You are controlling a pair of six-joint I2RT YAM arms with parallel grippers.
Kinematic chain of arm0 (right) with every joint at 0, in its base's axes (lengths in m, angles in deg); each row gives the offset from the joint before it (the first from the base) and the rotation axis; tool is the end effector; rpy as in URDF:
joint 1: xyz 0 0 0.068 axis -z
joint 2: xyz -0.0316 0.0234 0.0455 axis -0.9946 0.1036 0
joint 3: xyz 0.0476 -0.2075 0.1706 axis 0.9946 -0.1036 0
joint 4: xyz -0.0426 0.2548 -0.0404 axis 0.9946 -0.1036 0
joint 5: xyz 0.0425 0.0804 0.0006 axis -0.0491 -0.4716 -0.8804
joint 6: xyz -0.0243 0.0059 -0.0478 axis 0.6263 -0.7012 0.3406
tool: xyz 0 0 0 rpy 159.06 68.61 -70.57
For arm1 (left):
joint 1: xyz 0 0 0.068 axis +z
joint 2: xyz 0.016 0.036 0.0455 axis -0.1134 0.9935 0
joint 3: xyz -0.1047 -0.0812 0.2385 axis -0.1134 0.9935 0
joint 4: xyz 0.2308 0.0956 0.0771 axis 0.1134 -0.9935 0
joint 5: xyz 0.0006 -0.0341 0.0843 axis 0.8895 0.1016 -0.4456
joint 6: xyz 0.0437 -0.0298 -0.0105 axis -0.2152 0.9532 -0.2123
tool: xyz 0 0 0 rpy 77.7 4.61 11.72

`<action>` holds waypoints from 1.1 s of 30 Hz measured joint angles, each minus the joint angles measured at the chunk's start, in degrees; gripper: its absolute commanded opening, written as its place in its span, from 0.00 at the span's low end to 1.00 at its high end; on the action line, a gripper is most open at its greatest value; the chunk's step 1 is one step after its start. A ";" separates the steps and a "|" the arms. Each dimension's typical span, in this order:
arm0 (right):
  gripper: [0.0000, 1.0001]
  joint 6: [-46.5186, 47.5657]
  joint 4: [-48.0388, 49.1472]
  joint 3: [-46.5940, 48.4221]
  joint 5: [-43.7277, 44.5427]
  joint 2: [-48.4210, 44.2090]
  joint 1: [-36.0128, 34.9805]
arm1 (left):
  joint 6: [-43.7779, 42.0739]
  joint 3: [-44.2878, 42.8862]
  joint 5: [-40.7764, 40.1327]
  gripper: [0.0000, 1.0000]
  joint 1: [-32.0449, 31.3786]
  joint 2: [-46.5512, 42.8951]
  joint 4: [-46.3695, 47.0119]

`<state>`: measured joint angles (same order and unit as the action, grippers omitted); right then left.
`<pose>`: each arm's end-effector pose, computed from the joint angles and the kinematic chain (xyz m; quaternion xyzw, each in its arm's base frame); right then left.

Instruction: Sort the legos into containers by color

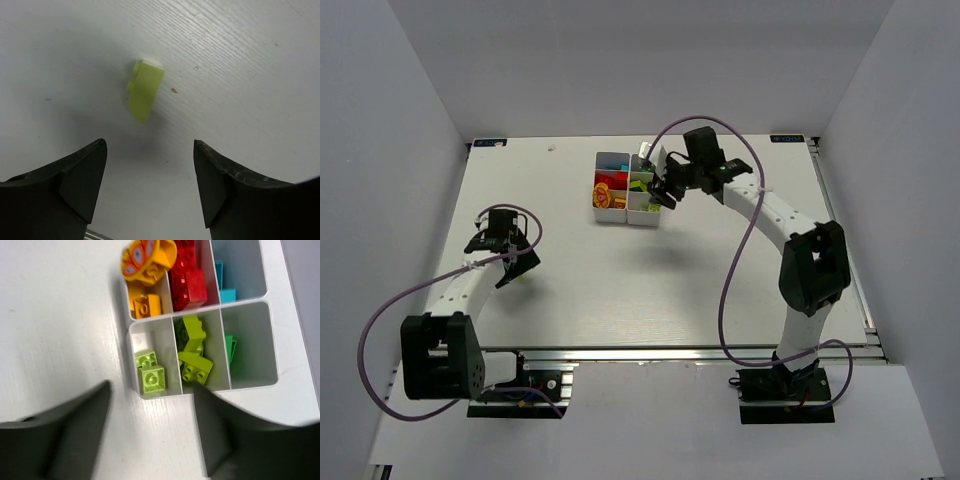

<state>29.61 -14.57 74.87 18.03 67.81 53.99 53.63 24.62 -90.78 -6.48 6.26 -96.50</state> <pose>0.3730 0.2338 0.2930 -0.5942 0.6401 0.1527 0.4624 0.2269 0.0091 0.2085 -0.2877 0.9229 0.0581 0.2493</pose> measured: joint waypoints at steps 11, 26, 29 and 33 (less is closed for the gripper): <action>0.46 -0.81 -2.89 -0.39 -9.66 -3.85 0.33 | -4.76 -3.52 -1.18 0.66 3.41 13.40 5.22; 0.33 -2.36 -3.10 -1.22 -10.27 -4.42 1.42 | -6.71 -4.85 5.53 0.13 4.42 17.40 10.49; 0.08 -3.87 -2.60 -1.25 -10.25 -5.14 2.12 | -5.90 -4.26 11.63 0.12 4.28 13.05 13.03; 0.04 -7.06 -0.87 -1.97 -9.99 -6.19 3.28 | -2.64 -3.52 20.35 0.11 2.14 7.72 19.08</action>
<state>22.55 -15.44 72.90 8.05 61.63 57.27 50.99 21.10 -70.44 -4.34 13.97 -77.42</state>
